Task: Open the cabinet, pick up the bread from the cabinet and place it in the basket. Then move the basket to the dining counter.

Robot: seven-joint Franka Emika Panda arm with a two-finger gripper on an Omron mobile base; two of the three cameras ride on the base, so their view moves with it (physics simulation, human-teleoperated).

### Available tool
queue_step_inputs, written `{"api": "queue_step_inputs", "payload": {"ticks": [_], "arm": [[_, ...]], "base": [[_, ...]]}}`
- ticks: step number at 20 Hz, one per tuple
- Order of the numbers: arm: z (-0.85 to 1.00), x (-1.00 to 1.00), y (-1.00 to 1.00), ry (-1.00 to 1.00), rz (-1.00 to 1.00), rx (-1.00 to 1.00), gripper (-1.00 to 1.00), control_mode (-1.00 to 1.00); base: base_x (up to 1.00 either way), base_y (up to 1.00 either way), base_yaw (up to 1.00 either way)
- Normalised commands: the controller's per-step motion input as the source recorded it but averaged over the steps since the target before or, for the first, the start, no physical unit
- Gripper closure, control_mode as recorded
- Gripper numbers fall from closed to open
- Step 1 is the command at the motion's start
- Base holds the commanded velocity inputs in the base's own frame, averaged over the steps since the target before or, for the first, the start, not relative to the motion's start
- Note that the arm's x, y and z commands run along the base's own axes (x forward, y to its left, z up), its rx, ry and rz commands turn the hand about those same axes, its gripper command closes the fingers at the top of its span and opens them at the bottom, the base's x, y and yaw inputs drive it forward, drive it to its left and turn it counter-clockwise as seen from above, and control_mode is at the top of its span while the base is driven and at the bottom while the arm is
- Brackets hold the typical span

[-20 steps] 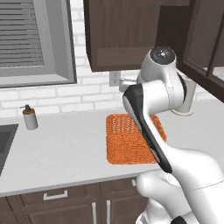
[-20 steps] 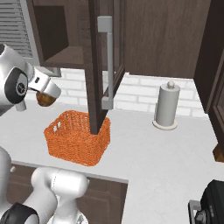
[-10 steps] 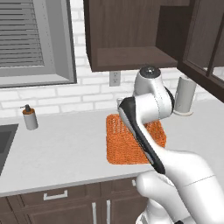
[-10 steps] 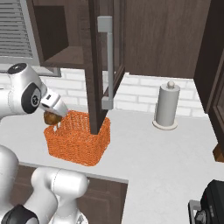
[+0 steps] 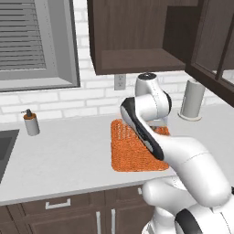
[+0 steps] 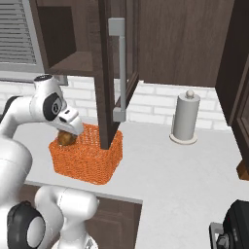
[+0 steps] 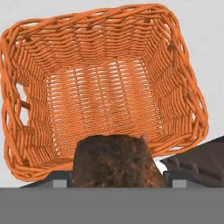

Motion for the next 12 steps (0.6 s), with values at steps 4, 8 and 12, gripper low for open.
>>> {"api": "queue_step_inputs", "payload": {"ticks": [4, 8, 12], "arm": [[-0.36, 0.30, -0.01, 0.25, -0.06, 0.00, 1.00, -1.00], [-0.37, 0.33, -0.12, 0.28, -0.03, 0.01, 1.00, -1.00], [-0.46, 0.19, -0.20, 0.21, 0.00, 0.01, 1.00, -1.00]], "base": [[0.00, 0.00, 0.00], [0.00, 0.00, 0.00], [0.00, 0.00, 0.00]]}}
